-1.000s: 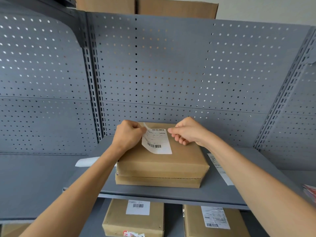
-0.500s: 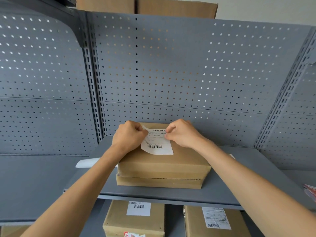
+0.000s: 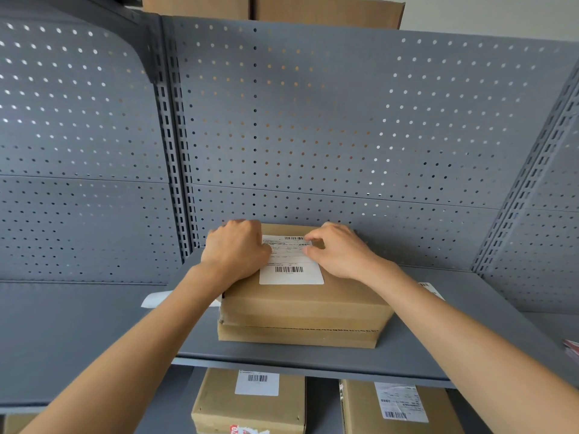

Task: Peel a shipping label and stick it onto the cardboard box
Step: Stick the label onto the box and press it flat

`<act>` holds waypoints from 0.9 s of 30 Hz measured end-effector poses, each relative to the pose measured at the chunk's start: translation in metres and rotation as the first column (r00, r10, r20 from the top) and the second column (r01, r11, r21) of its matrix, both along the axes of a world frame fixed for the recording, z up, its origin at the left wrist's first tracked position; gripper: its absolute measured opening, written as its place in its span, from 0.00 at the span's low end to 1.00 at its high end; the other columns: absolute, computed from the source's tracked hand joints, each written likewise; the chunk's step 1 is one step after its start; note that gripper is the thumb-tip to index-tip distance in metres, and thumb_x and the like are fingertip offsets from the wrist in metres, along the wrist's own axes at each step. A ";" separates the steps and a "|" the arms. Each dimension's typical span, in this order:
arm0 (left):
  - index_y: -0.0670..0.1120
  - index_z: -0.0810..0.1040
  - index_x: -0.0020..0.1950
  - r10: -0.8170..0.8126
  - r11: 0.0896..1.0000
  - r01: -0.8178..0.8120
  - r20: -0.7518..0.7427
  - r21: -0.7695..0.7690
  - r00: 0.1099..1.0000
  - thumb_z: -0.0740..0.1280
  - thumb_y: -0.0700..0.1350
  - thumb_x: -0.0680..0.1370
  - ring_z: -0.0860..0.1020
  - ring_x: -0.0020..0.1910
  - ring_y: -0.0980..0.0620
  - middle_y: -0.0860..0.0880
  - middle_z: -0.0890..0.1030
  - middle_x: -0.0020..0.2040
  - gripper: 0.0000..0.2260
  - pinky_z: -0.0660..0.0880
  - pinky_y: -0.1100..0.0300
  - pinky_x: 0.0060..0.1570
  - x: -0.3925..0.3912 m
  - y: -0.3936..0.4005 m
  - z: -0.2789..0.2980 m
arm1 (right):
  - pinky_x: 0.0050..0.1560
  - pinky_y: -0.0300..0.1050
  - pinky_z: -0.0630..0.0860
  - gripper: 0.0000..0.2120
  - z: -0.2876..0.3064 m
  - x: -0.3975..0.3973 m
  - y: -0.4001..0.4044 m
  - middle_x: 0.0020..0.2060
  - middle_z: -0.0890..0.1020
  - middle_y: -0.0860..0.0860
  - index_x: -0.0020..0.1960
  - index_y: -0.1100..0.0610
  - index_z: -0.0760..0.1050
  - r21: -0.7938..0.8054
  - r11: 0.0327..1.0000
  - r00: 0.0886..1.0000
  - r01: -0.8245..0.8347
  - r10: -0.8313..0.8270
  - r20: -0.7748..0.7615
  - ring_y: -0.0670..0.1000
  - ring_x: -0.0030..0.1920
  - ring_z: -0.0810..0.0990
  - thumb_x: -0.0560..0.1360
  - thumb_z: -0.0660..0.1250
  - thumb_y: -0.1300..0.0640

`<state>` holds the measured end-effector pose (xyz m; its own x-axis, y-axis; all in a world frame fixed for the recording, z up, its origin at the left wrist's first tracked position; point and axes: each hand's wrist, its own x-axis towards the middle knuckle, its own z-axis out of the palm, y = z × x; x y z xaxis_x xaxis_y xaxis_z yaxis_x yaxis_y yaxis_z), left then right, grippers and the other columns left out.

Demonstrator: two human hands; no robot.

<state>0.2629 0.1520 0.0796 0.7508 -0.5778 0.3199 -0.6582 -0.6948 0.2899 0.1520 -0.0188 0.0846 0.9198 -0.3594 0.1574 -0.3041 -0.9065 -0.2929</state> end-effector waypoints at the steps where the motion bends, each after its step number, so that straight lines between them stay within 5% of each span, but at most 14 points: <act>1: 0.49 0.80 0.54 -0.026 1.000 0.026 0.013 -0.005 1.000 0.66 0.50 0.76 0.78 0.52 0.43 0.48 0.81 0.52 0.10 0.74 0.49 0.54 0.002 -0.002 0.001 | 0.62 0.52 0.69 0.22 0.000 0.003 -0.001 0.67 0.75 0.52 0.73 0.51 0.72 -0.024 1.000 1.000 -0.006 0.006 -0.025 0.55 0.70 0.71 0.82 0.61 0.45; 4: 0.53 0.74 0.72 -0.127 0.990 0.128 -0.013 0.066 0.992 0.63 0.54 0.79 0.69 0.70 0.45 0.48 0.75 0.68 0.21 0.67 0.41 0.66 -0.001 -0.012 -0.001 | 0.67 0.57 0.65 0.24 -0.004 0.014 0.000 0.74 0.70 0.48 0.77 0.48 0.67 -0.052 0.999 0.998 -0.017 0.014 -0.066 0.56 0.74 0.64 0.83 0.54 0.42; 7: 0.55 0.68 0.77 -0.154 0.972 0.165 -0.082 0.167 0.985 0.56 0.57 0.80 0.62 0.74 0.45 0.48 0.69 0.73 0.24 0.63 0.38 0.68 -0.007 -0.022 -0.009 | 0.73 0.65 0.58 0.25 -0.014 0.021 0.004 0.77 0.65 0.47 0.78 0.45 0.63 -0.027 0.999 0.992 -0.018 0.014 -0.122 0.57 0.77 0.58 0.83 0.48 0.42; 10: 0.53 0.71 0.74 -0.142 0.964 0.167 -0.132 0.204 0.981 0.52 0.57 0.81 0.61 0.74 0.45 0.46 0.68 0.73 0.23 0.63 0.37 0.67 -0.007 -0.023 -0.011 | 0.73 0.66 0.52 0.25 -0.019 0.021 0.005 0.80 0.60 0.46 0.80 0.45 0.58 -0.052 0.999 0.988 0.001 -0.009 -0.153 0.53 0.79 0.53 0.84 0.45 0.43; 27: 0.44 0.76 0.67 -0.136 0.972 0.161 -0.150 0.172 0.979 0.53 0.53 0.82 0.62 0.72 0.47 0.47 0.68 0.70 0.21 0.64 0.39 0.68 -0.001 -0.019 -0.015 | 0.74 0.60 0.54 0.26 -0.018 0.016 0.006 0.78 0.63 0.49 0.78 0.57 0.63 -0.079 0.997 0.988 0.024 -0.035 -0.148 0.52 0.77 0.55 0.84 0.48 0.46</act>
